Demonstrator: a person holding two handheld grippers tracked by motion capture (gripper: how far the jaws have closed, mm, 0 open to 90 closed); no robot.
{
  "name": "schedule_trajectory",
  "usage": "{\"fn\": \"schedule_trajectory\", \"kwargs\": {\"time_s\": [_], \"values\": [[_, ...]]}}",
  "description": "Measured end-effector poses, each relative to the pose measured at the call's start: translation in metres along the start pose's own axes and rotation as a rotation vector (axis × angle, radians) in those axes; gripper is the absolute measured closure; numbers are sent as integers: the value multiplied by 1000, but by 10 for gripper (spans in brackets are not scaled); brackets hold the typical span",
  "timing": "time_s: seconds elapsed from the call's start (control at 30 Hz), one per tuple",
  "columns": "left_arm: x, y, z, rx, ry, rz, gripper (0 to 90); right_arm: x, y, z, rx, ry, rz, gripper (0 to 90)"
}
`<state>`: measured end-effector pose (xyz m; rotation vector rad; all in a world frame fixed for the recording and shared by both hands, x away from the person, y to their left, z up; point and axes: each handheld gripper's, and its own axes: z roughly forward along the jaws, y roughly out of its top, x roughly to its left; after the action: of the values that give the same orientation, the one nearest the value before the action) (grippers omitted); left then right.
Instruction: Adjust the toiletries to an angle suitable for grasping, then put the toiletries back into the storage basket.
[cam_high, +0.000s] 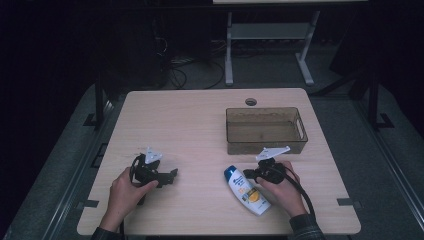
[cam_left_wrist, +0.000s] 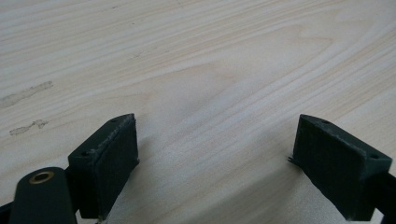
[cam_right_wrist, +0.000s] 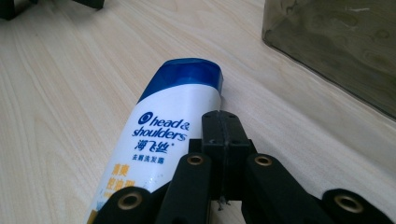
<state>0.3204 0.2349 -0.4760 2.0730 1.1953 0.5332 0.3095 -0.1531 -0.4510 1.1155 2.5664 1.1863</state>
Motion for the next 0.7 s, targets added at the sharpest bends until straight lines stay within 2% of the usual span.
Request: {"fn": "schedule_trajectory", "kwargs": {"time_s": [0.07, 0.2, 0.37, 0.43, 0.53, 0.7], "values": [[0, 0, 0, 0, 0, 0, 129, 0, 0, -1, -7, -2, 12, 890], [0, 0, 0, 0, 0, 0, 129, 1, 1, -4, -25, -17, 35, 796], [0, 0, 0, 0, 0, 0, 129, 7, 6, -9, -52, -30, 68, 572], [0, 0, 0, 0, 0, 0, 129, 9, 8, -10, -50, -29, 78, 515], [0, 0, 0, 0, 0, 0, 129, 13, 10, -9, -42, -37, 79, 450], [0, 0, 0, 0, 0, 0, 129, 22, 13, -5, -19, -31, 69, 402]]}}
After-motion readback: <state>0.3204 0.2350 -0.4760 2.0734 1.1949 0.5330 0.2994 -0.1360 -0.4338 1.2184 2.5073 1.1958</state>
